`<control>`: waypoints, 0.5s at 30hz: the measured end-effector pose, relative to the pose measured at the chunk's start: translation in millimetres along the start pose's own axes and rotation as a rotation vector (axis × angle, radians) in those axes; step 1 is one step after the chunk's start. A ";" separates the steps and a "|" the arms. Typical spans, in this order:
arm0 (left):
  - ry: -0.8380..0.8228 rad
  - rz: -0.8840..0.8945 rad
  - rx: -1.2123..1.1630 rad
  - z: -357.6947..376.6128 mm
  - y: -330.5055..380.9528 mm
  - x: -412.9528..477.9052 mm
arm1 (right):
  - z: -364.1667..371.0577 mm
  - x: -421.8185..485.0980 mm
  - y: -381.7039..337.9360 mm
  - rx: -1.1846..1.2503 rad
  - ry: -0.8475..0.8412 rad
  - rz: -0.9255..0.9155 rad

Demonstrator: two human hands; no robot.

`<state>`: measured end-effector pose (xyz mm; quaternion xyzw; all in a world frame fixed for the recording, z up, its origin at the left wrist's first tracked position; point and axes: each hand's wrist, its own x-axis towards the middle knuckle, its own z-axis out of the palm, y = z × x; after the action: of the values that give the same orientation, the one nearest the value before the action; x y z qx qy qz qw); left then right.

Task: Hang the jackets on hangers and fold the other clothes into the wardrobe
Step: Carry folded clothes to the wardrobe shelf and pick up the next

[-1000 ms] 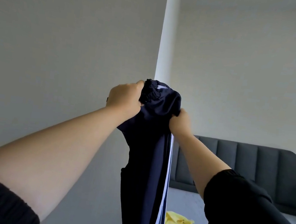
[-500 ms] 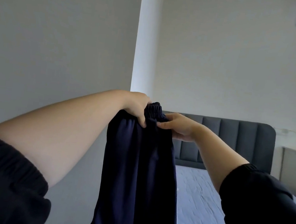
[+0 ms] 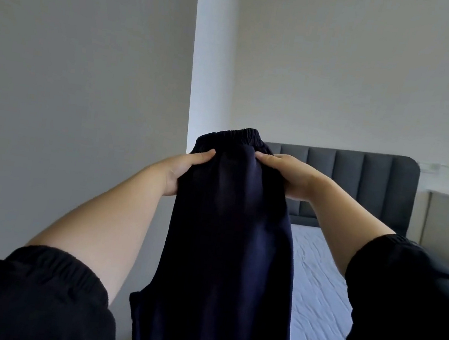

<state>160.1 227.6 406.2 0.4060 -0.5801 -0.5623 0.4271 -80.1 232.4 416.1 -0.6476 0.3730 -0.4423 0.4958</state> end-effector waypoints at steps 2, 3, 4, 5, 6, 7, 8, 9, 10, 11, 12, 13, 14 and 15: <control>-0.018 -0.001 0.020 3.8 -7.3 9.1 | -8.1 -0.3 8.5 -0.028 0.013 0.019; -0.023 -0.013 0.038 5.7 -10.7 15.8 | -12.4 0.6 13.5 -0.032 0.013 0.036; -0.021 -0.026 0.072 7.1 -13.7 23.9 | -18.0 2.7 18.7 -0.031 0.011 0.060; -0.019 -0.042 0.111 8.2 -16.7 33.2 | -23.4 5.2 23.7 -0.026 0.000 0.087; -0.009 -0.055 0.149 8.8 -19.9 44.4 | -29.5 8.6 29.3 -0.028 -0.021 0.120; -0.002 -0.067 0.177 9.9 -23.4 55.0 | -34.6 12.5 35.6 -0.034 -0.033 0.153; 0.000 -0.081 0.203 10.7 -27.6 66.2 | -41.3 18.6 43.2 -0.041 -0.033 0.179; -0.009 -0.103 0.227 10.9 -32.3 76.6 | -47.9 25.5 50.8 -0.052 -0.027 0.205; -0.021 -0.135 0.262 10.8 -37.9 86.3 | -55.0 33.1 59.2 -0.078 -0.027 0.231; -0.038 -0.177 0.320 10.2 -43.4 95.3 | -61.0 40.3 67.3 -0.139 -0.030 0.255; -0.055 -0.218 0.417 9.9 -48.4 103.2 | -67.0 48.0 76.0 -0.255 -0.028 0.280; -0.068 -0.251 0.548 8.7 -52.8 111.3 | -70.0 54.0 83.4 -0.400 -0.019 0.313; -0.070 -0.277 0.705 8.5 -56.5 119.6 | -72.0 61.3 91.5 -0.537 0.004 0.357; -0.051 -0.311 0.849 9.6 -60.8 128.4 | -71.8 69.6 100.9 -0.631 0.031 0.417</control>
<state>111.2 106.1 350.4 0.6136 -0.7017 -0.3420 0.1187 -129.3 122.7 340.5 -0.6719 0.6220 -0.2052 0.3458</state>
